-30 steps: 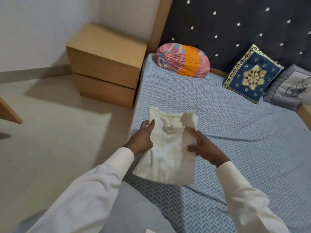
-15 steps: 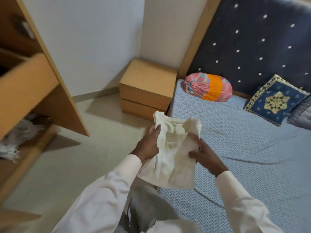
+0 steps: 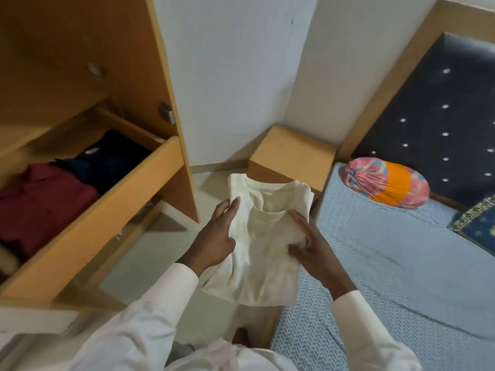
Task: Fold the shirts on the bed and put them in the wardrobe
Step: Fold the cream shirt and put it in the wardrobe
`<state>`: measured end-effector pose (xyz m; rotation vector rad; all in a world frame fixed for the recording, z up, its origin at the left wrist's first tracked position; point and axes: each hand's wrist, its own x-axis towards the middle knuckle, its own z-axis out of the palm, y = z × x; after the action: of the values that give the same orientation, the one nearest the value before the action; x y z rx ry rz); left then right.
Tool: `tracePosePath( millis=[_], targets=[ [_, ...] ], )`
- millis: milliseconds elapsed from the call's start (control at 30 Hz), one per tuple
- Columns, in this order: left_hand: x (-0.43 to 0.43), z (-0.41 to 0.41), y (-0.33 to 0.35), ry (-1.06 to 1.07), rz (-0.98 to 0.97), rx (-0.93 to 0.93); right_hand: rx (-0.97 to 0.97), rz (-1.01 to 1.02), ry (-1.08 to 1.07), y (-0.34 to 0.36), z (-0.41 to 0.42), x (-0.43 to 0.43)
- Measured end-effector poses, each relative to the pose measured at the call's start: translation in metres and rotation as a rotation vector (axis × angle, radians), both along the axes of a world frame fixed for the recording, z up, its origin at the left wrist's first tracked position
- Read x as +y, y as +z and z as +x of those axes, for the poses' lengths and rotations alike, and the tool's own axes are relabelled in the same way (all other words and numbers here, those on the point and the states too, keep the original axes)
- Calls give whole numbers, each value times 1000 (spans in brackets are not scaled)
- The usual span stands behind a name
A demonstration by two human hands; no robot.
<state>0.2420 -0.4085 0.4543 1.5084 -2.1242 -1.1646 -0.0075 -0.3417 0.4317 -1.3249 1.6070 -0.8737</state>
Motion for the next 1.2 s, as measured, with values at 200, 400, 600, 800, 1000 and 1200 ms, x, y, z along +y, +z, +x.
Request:
tracePosePath(
  millis=[200,400,600,800,1000,1200],
  targets=[
    [-16,90,18,191,-49,25,28,-69,204,20,73,-68],
    [-55,190,41,325,-217,-3,-98,-166,331,41,184,-151],
    [-108,282,65,548,-404,28,51,-337,610,81,278,-255],
    [-167,340,69,725,-593,21,323,-490,728,114,361,-368],
    [-216,356,32,864,-606,-17,388,-490,888,102,411,-448],
    [-247,354,-21,1001,-317,75,478,-296,1010,60,426,-494]
  ],
)
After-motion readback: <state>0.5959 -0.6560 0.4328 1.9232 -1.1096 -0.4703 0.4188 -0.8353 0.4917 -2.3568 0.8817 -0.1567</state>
